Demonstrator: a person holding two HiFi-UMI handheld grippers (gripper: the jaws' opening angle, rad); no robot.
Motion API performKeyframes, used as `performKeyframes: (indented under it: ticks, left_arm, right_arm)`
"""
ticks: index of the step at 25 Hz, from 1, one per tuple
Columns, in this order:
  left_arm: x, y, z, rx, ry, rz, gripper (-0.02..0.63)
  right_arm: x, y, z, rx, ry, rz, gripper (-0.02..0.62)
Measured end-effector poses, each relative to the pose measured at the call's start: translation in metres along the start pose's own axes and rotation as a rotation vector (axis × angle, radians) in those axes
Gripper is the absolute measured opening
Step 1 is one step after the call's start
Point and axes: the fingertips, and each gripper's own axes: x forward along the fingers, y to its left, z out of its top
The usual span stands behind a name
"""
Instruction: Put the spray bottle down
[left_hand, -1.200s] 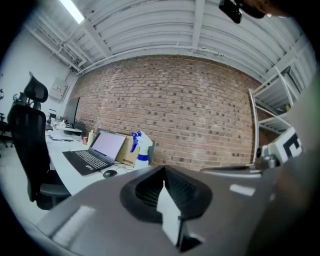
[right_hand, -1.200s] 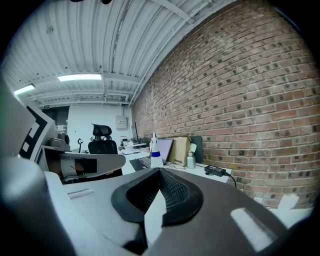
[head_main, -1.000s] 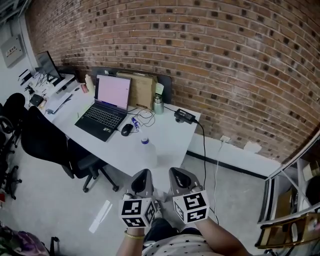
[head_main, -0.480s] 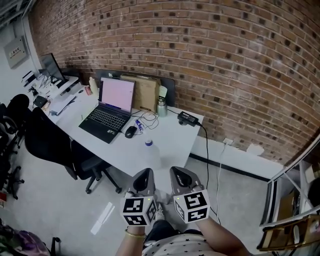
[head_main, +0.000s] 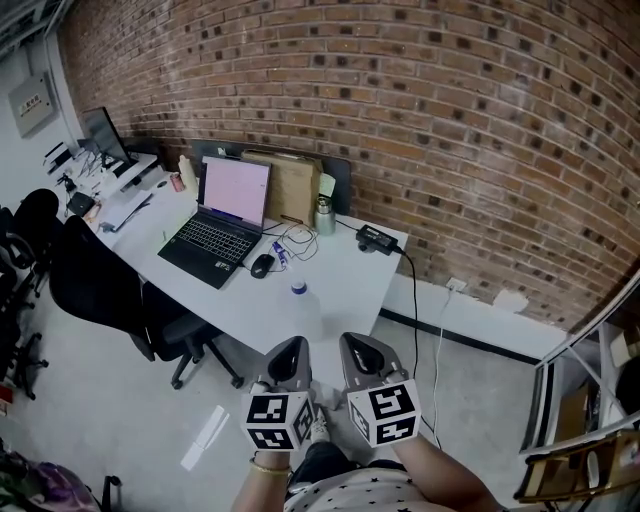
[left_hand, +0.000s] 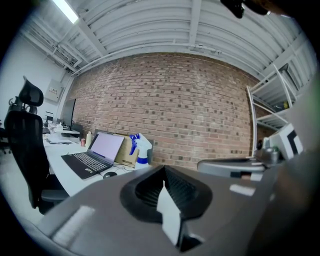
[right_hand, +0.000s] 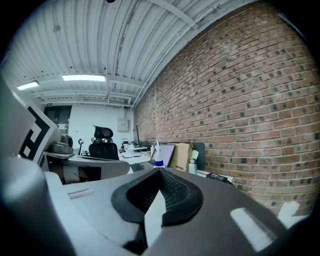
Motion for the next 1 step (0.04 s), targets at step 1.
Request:
performKeyframes:
  ticks: [1]
  left_arm:
    - [0.0008,-0.0008,-0.0005,0.005,0.002,-0.003,0.008]
  right_arm:
    - [-0.0003,-0.0004,0.0001,0.001,-0.002,0.000,-0.002]
